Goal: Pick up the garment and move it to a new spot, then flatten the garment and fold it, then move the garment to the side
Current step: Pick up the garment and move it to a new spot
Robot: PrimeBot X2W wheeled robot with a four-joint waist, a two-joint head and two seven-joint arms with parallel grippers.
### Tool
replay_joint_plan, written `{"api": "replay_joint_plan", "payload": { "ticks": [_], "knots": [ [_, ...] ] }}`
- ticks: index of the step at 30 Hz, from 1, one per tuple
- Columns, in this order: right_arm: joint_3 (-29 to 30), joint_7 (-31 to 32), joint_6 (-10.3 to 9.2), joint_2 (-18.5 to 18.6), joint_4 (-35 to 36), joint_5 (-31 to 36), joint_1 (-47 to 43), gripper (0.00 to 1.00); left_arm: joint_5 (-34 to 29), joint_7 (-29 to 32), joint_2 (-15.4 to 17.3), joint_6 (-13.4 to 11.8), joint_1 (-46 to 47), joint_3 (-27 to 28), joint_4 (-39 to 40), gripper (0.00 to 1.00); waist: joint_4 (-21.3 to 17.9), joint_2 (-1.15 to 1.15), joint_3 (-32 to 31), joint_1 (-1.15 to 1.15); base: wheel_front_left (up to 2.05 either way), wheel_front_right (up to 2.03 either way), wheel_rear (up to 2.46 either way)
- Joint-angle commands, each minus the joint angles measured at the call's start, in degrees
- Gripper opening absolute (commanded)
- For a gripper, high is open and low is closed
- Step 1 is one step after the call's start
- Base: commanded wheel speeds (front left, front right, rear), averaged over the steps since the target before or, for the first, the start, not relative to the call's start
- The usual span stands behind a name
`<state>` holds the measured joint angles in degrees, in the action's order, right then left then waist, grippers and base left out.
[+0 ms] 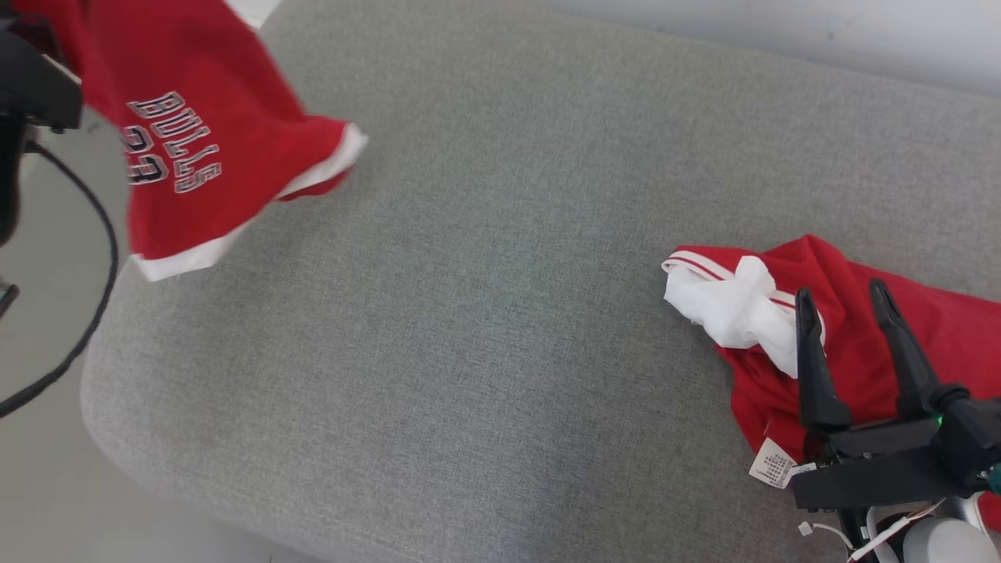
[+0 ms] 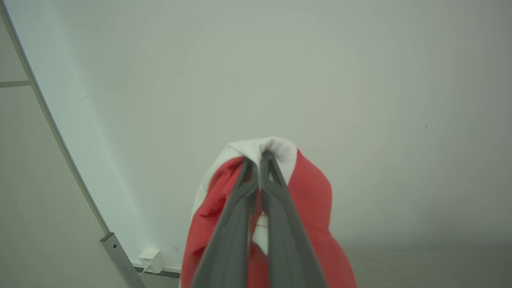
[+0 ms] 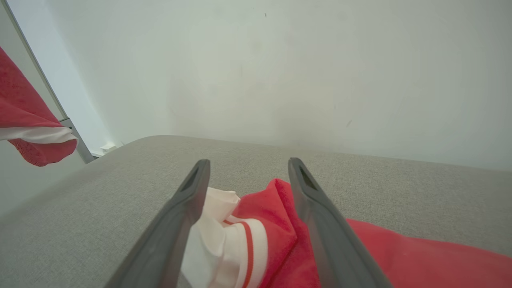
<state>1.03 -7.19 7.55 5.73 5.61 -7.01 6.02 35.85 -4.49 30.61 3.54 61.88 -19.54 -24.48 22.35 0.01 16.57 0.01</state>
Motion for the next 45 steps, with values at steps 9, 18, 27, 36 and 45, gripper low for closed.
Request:
{"api": "replay_joint_plan", "payload": {
  "ticks": [9, 18, 27, 36, 45],
  "knots": [
    [-0.67, 3.43, -0.13, 2.29, 5.54, 1.36, 0.2, 1.0, 0.39, -2.29, 3.96, 0.39, 0.6, 1.88, -6.03, 0.0, -4.05, -0.01, 4.14, -0.01, 0.0, 0.0, 0.0],
    [-0.24, 7.33, -0.13, 3.89, 11.95, 2.46, -0.82, 1.0, 2.98, -6.27, 0.1, 1.73, -4.24, 1.56, -16.88, 0.0, -7.11, -0.01, 6.73, -0.01, 0.0, 0.0, 0.0],
    [-0.95, 10.06, -0.13, 4.87, 16.27, 3.13, 0.32, 1.0, 5.36, -8.27, -5.71, 3.25, -7.33, -0.01, -28.63, 0.0, -8.31, -0.01, 9.62, -0.01, 0.0, 0.0, 0.0],
    [-1.49, 10.88, -0.13, 4.92, 16.86, 3.51, 0.77, 1.0, 7.47, -9.43, -8.91, 3.8, -6.03, -1.8, -36.06, 1.0, -8.59, -0.01, 9.95, -0.01, 0.0, 0.0, 0.0],
    [-1.91, 9.08, -0.13, 3.36, 14.53, 2.93, 0.06, 1.0, 3.53, -10.7, -6.36, 3.47, -3.88, 0.02, -30.84, 1.0, -7.82, -0.01, 5.6, -0.01, 0.0, 0.0, 0.0]
  ]
}}
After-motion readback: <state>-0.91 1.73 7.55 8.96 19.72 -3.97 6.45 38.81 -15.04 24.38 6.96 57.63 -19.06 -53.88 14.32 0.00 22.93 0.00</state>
